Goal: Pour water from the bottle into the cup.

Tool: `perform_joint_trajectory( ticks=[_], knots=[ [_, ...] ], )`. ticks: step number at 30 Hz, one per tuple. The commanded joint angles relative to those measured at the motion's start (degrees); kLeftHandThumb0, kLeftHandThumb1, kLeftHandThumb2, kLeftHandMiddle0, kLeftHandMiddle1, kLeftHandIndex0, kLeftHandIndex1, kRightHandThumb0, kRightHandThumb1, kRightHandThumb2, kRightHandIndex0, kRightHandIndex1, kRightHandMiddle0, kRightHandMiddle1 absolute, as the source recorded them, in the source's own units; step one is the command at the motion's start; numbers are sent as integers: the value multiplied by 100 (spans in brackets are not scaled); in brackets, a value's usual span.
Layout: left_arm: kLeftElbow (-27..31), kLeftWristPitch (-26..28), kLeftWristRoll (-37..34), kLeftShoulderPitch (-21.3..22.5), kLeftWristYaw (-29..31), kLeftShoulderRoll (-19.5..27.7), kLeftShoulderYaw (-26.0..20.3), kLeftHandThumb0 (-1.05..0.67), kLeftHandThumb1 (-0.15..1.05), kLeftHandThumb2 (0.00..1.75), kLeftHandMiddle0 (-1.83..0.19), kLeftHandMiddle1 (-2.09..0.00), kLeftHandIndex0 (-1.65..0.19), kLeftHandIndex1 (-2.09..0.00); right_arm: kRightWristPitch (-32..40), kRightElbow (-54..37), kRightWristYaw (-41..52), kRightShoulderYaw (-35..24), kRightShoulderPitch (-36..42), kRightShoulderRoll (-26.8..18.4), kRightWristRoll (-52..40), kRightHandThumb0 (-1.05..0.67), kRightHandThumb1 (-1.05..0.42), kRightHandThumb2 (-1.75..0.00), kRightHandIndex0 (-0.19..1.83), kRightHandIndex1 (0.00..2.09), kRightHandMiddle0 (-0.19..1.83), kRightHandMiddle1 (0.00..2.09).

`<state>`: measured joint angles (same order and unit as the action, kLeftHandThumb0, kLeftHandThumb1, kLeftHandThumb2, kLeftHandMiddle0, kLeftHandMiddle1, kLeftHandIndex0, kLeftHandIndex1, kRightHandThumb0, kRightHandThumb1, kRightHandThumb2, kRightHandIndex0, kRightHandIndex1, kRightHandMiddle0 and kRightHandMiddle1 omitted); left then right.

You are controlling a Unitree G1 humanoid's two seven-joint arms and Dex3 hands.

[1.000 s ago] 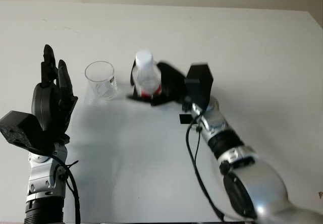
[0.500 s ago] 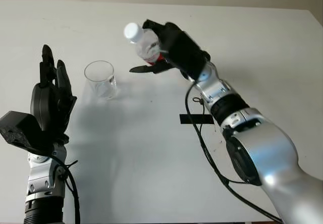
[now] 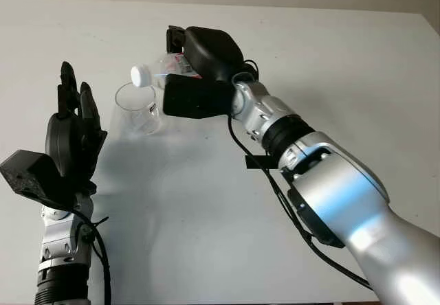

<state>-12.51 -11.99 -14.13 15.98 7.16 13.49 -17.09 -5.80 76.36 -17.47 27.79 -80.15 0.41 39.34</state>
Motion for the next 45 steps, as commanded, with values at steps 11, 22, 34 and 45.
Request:
perform_joint_trajectory(
  ticks=[11,22,34,45],
  knots=[
    [-112,-260,-14,-37,43,-67,-24,-82,105,64,14,-5,17,-5,263,29,-632,581,-313,2,593,-29,-97,-6,62,209,13,167],
    [-132,-259,-12,-64,60,-62,-27,-82,105,64,14,-5,18,-5,302,72,-1539,1548,-430,-293,1631,-38,-96,-5,86,209,27,155],
    [-139,-197,-30,-52,23,-93,-24,-81,105,61,13,-6,17,-6,119,84,-1777,1893,-427,-446,1894,-43,-96,-5,92,209,31,177],
    [-83,-174,22,-99,-29,-109,-2,-81,105,61,12,-5,16,-6,78,77,-2117,2015,-379,-430,1968,-38,-97,-5,95,209,33,197]
  ],
)
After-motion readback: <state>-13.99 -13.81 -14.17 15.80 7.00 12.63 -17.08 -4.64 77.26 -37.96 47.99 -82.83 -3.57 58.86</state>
